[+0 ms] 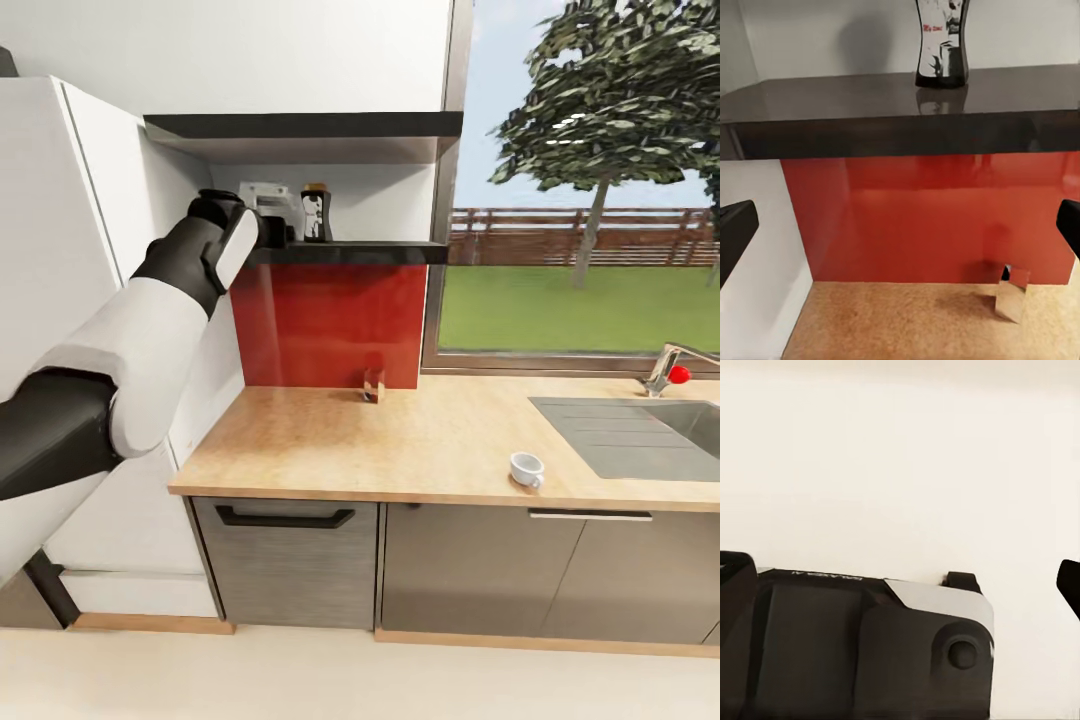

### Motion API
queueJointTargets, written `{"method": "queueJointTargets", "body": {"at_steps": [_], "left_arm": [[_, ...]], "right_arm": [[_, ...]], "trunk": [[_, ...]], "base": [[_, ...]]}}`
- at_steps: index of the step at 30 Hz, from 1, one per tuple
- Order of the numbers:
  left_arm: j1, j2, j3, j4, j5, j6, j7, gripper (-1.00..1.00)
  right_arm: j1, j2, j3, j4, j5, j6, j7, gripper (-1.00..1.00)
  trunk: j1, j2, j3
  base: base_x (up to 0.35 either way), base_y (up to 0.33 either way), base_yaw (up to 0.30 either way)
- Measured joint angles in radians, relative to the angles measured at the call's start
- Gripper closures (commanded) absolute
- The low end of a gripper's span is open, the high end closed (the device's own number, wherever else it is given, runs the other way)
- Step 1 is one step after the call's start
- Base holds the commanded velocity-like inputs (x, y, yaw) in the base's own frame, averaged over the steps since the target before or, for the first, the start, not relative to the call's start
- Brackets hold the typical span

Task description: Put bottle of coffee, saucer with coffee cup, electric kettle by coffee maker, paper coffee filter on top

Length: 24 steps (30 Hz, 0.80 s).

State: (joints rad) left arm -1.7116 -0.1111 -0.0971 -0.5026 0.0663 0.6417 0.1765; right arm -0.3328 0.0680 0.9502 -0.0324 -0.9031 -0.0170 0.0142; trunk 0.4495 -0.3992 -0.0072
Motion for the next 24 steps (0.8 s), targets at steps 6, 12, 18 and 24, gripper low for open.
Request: {"method": "queueJointTargets", "body": {"at_steps": [6,12,18,24], "left_arm": [[-0.015,-0.001,0.000,0.008,-0.004,0.004,0.005,-1.00],[-0.005,0.001,-0.001,-0.003,-0.006,0.005,0.011,-1.00],[-0.002,0.000,-0.003,-0.018,-0.010,0.004,0.012,-1.00],[-0.002,0.003,-0.005,-0.021,-0.009,0.005,0.012,-1.00]], "right_arm": [[0.055,-0.008,-0.003,0.002,-0.003,0.000,-0.004,-1.00],[0.153,-0.046,-0.006,0.003,-0.003,-0.001,-0.004,-1.00],[0.209,-0.098,-0.006,0.005,-0.002,-0.001,-0.004,-1.00],[0.216,-0.116,-0.002,0.004,0.005,-0.001,0.000,-1.00]], "trunk": [[0.000,0.000,0.000],[0.000,0.000,0.000],[0.000,0.000,0.000],[0.000,0.000,0.000]], "base": [[0.000,0.000,0.000],[0.000,0.000,0.000],[0.000,0.000,-0.118],[0.104,0.000,-0.068]]}}
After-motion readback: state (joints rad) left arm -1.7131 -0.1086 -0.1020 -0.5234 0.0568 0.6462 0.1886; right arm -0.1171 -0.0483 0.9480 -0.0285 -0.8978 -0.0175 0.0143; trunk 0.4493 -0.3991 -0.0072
